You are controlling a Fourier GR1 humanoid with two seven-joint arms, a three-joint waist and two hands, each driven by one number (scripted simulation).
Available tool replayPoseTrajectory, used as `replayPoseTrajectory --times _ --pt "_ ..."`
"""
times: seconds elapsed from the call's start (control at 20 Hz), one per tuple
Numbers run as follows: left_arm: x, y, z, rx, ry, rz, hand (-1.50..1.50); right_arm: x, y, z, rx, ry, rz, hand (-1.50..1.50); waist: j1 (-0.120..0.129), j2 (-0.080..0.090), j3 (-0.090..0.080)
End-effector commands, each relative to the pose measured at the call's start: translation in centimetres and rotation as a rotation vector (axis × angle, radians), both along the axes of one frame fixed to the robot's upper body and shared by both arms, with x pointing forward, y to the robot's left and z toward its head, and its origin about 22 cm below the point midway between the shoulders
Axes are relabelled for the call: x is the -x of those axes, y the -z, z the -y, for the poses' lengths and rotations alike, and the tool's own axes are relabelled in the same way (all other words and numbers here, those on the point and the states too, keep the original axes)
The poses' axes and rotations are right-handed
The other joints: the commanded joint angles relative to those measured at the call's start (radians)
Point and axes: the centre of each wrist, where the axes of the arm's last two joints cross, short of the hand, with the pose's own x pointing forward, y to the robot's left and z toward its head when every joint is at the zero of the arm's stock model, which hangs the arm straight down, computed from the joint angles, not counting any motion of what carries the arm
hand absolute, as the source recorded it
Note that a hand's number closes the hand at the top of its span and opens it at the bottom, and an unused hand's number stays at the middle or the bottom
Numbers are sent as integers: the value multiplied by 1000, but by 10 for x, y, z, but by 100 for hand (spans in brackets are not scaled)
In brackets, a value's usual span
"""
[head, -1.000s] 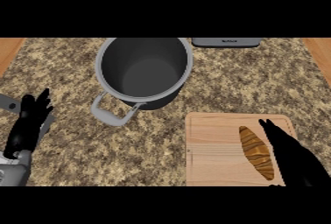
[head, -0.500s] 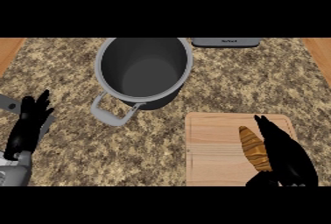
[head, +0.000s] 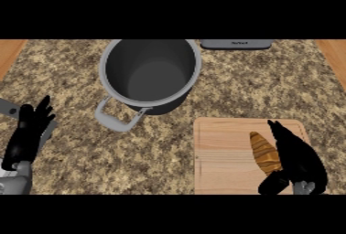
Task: Pick the croissant from the cutting board and place it in the pot
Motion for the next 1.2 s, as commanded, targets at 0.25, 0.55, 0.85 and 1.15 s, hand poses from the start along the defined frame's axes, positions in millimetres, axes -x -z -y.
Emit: replayPoseTrajectory --times 0.25,0.55,0.85,1.15 --pt "5 -1 8 -2 -19 -5 0 -5 30 0 -22 4 -52 -150 1 0 -1" --pt "1 3 -3 -8 -3 -20 0 1 44 9 -44 12 -37 -150 -1 0 -1" --pt "-7 -1 -12 0 -3 -20 0 -24 60 4 -52 18 -51 -150 1 1 -1" --pt "-24 -16 -3 -6 -21 -3 0 -5 49 30 3 -72 61 150 -6 1 -1"
